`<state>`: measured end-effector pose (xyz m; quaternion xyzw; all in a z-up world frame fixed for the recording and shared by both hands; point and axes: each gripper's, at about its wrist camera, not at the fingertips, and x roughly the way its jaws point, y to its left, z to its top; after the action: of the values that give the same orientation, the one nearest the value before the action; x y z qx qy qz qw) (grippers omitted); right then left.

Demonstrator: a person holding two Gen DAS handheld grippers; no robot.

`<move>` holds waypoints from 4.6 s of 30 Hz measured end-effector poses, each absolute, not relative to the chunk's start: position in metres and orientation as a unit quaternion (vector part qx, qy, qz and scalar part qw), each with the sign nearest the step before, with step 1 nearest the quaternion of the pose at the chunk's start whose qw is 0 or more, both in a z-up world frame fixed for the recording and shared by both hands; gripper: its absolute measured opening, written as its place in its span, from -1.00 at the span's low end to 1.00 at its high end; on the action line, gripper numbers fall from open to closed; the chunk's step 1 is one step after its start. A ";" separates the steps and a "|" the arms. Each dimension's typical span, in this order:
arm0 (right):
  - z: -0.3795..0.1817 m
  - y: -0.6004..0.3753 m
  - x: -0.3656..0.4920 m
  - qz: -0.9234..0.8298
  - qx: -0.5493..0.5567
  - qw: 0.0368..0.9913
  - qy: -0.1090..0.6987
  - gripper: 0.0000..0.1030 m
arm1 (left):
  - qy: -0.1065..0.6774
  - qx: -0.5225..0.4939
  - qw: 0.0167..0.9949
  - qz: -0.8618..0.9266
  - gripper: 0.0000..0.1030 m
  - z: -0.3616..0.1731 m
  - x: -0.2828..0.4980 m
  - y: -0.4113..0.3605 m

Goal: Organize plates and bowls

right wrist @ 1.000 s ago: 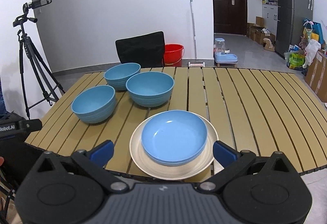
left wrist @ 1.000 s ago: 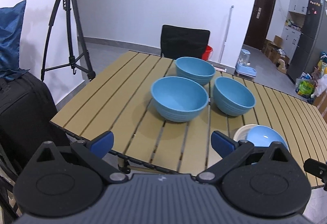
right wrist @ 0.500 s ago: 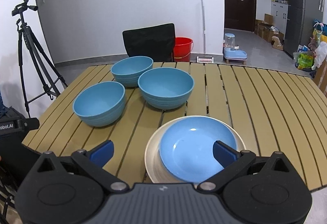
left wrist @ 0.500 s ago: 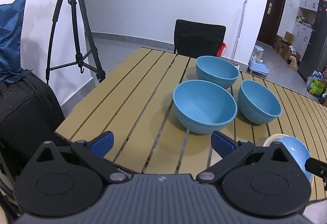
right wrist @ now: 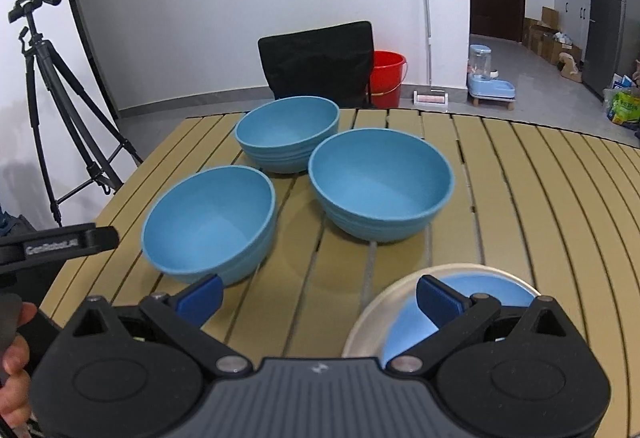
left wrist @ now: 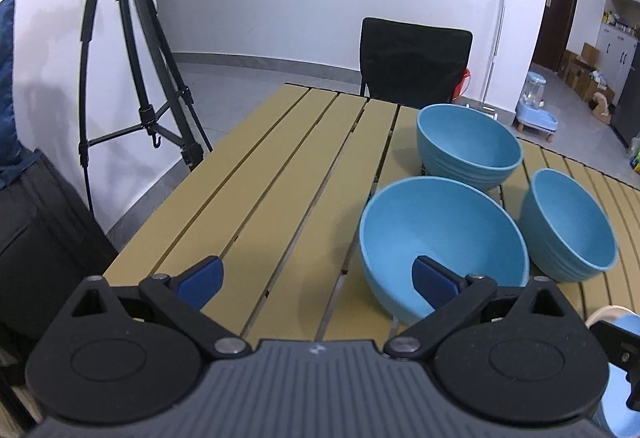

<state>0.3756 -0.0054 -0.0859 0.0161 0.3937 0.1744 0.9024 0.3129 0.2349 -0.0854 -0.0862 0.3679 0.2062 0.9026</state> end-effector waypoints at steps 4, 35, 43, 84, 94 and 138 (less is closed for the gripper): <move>-0.092 0.016 0.400 0.180 0.011 0.900 0.396 0.99 | 0.377 -0.084 0.897 0.215 0.95 -0.097 0.339 0.242; -0.137 0.063 0.467 0.205 0.051 0.854 0.476 -0.69 | 0.414 -0.109 0.890 0.158 -0.77 -0.122 0.388 0.238; -0.121 0.054 0.454 0.205 0.064 0.859 0.464 -0.69 | 0.399 -0.104 0.898 0.155 -0.77 -0.100 0.372 0.228; -0.078 -0.235 0.397 0.043 0.166 0.912 0.374 -0.71 | 0.390 0.008 0.921 -0.003 -0.77 -0.065 0.390 -0.075; -0.112 -0.330 0.392 -0.026 0.193 0.906 0.376 -0.71 | 0.412 0.052 0.907 -0.064 -0.75 -0.104 0.405 -0.174; -0.167 -0.417 0.369 -0.111 0.228 0.889 0.382 -0.77 | 0.437 0.094 0.884 -0.139 -0.75 -0.148 0.404 -0.257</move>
<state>0.3695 -0.4168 -0.1666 0.2281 0.3818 -0.1109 0.8887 0.4040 -0.2569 -0.1484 0.0936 0.4374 -0.1387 0.8836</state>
